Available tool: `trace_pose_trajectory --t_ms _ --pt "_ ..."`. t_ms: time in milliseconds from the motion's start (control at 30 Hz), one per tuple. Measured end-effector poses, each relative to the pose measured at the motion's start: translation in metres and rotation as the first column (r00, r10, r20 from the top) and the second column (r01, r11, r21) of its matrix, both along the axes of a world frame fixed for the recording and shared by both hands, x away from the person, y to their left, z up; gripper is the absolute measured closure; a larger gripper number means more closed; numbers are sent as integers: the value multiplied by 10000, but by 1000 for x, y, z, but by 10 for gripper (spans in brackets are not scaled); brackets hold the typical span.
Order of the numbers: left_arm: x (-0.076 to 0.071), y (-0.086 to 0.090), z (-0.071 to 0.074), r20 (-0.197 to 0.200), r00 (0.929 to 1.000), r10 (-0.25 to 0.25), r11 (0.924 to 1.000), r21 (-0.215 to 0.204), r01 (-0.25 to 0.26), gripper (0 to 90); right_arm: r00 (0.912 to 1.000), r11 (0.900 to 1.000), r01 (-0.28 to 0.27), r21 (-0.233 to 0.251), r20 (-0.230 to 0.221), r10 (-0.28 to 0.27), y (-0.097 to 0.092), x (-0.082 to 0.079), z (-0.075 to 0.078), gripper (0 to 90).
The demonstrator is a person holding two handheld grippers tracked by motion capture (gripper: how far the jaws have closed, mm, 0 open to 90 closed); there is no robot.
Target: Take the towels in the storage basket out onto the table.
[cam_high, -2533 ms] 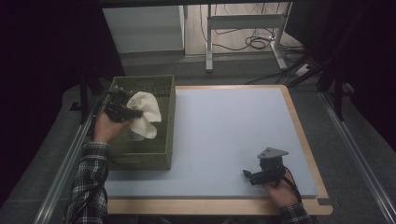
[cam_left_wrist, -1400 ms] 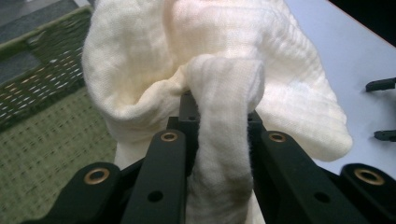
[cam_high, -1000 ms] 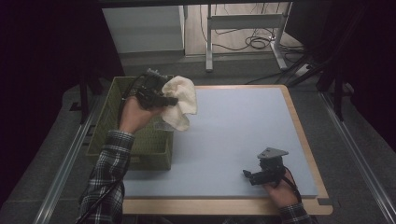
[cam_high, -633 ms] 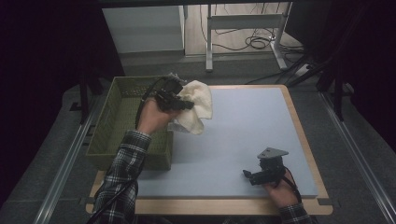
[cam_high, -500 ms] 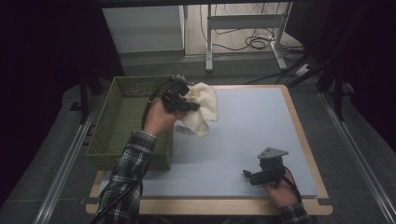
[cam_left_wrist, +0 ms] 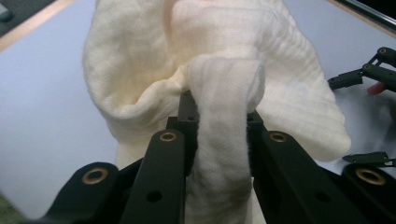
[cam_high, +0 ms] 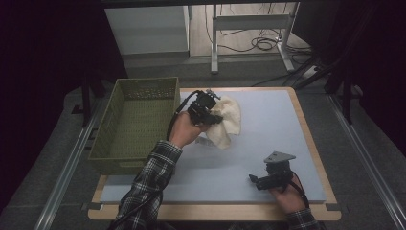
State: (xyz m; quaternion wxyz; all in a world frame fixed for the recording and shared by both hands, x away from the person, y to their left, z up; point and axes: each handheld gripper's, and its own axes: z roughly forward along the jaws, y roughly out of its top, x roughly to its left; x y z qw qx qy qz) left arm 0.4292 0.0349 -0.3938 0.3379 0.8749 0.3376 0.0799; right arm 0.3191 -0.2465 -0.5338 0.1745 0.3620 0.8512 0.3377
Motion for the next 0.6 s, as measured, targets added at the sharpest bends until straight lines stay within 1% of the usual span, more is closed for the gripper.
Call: trace_pose_trajectory --t_ms 67,200,367,500,600 --pt "-1 -6 -5 -95 9999 -44 10000 -44 44 778 10000 10000 -1 -2 2 1 0 0 0 7" --pt "-3 -18 -17 -211 9997 -133 9999 9 133 775 10000 10000 -8 -8 18 8 0 0 0 7" --pt "-8 -31 -31 -250 9988 -412 9990 143 416 773 10000 10000 12 25 17 -12 0 0 0 7" --pt "-12 -41 -45 -327 9980 -534 9983 206 541 772 10000 10000 19 16 22 -19 0 0 0 7" --pt "-14 -47 -57 -473 9970 -614 9978 209 624 770 10000 10000 16 15 19 -16 0 0 0 7"
